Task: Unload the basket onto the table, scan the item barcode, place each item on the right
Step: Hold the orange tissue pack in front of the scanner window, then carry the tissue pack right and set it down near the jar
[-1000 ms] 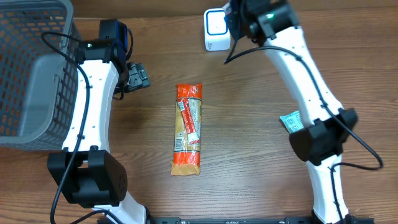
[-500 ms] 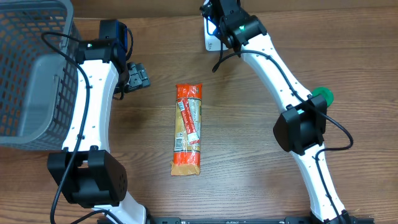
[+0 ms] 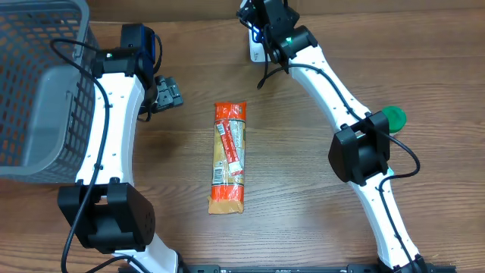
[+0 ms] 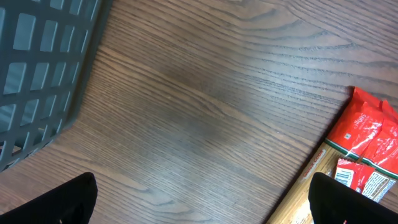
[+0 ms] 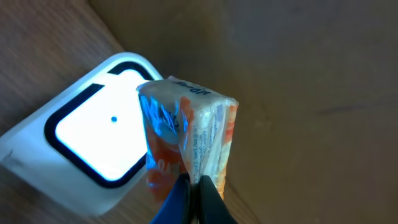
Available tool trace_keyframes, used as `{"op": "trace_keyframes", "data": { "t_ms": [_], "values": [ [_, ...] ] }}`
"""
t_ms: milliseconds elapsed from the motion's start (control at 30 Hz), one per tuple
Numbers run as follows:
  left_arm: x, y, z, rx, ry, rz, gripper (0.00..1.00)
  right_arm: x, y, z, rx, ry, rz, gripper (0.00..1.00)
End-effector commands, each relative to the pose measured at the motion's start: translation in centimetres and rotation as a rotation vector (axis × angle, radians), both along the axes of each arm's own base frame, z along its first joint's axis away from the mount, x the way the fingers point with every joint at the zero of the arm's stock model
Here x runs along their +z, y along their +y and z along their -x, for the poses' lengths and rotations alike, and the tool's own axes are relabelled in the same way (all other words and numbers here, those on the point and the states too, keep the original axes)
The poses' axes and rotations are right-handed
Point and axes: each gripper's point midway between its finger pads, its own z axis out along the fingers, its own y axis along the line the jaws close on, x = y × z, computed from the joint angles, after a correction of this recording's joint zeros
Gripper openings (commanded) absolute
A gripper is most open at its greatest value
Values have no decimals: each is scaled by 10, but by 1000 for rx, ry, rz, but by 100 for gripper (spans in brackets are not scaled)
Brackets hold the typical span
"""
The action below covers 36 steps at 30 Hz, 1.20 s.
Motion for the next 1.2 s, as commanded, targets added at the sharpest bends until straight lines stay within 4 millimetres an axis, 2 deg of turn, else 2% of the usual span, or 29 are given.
{"op": "trace_keyframes", "data": {
  "t_ms": [0,100,433,700,800,933,1033,1133,1167],
  "values": [
    [0,1,1,-13,5,-12,100,-2,10,-2,14,-23,4,4],
    [0,1,1,-13,5,-12,100,-5,17,1,34,-13,-3,4],
    [0,1,1,-13,5,-12,100,-35,13,3,31,31,20,4],
    [0,1,1,-13,5,-12,100,-27,11,-2,8,-8,12,4],
    [0,1,1,-13,5,-12,100,-4,-3,-7,-141,-81,-63,4],
    [0,1,1,-13,5,-12,100,47,-14,7,-279,-116,-262,4],
    [0,1,1,-13,5,-12,100,89,-18,31,-307,-83,-389,4],
    [0,1,1,-13,5,-12,100,127,-23,73,-326,15,-531,4],
    [0,1,1,-13,5,-12,100,133,-26,86,-336,58,-565,4]
  ]
}}
